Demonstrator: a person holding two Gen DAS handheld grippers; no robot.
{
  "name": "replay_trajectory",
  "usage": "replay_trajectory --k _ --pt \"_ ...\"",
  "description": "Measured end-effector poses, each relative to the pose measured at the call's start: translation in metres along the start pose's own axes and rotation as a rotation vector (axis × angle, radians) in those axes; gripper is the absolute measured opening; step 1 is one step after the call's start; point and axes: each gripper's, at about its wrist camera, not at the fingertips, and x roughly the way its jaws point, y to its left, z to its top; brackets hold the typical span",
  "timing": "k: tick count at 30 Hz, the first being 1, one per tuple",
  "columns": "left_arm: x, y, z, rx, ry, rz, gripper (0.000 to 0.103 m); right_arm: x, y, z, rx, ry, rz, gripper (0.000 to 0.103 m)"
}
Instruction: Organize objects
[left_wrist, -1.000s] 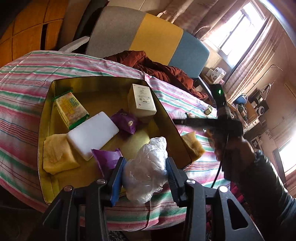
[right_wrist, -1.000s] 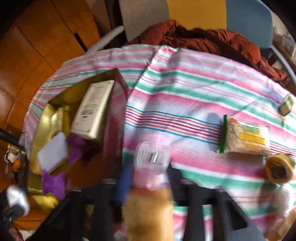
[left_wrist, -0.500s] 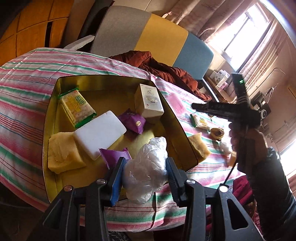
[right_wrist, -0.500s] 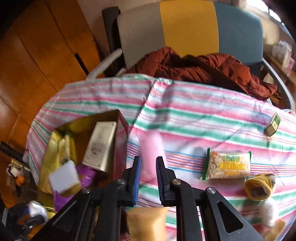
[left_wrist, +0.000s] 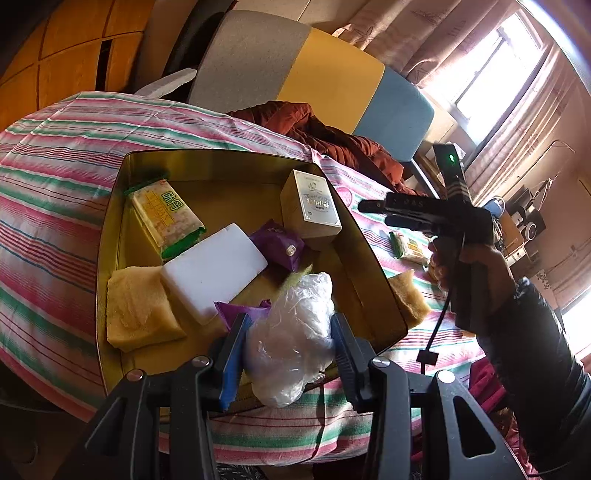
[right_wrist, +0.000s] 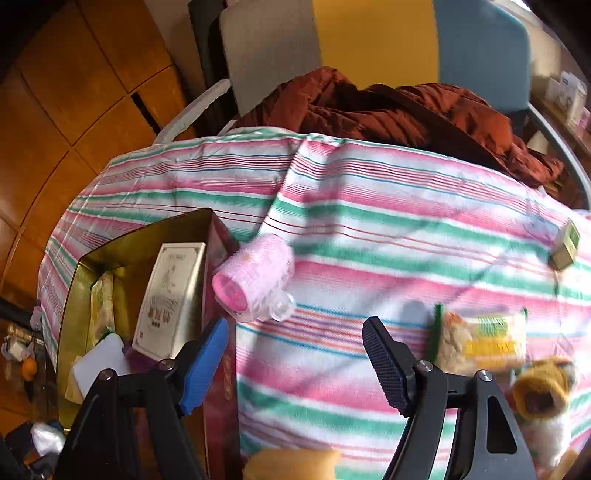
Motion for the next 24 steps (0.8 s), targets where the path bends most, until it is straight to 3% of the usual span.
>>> replay_trajectory --k 9,18,21,24 --pt "0.013 0.002 0.01 -0.002 0.033 -0.002 0.043 0.041 -0.006 0.029 0.061 0.042 0.192 0.077" --pt "0.028 -0.001 0.027 0.006 0.055 -0.011 0.043 0.05 -0.036 0.027 0.186 0.016 0.344 0.077" --pt "0.033 -0.002 0.028 0.008 0.062 -0.017 0.043 0.048 -0.05 0.028 0.242 0.017 0.378 0.078" --pt "0.037 0.0 0.027 -0.001 0.067 -0.018 0.043 0.041 -0.045 0.032 0.201 0.01 0.332 0.078"
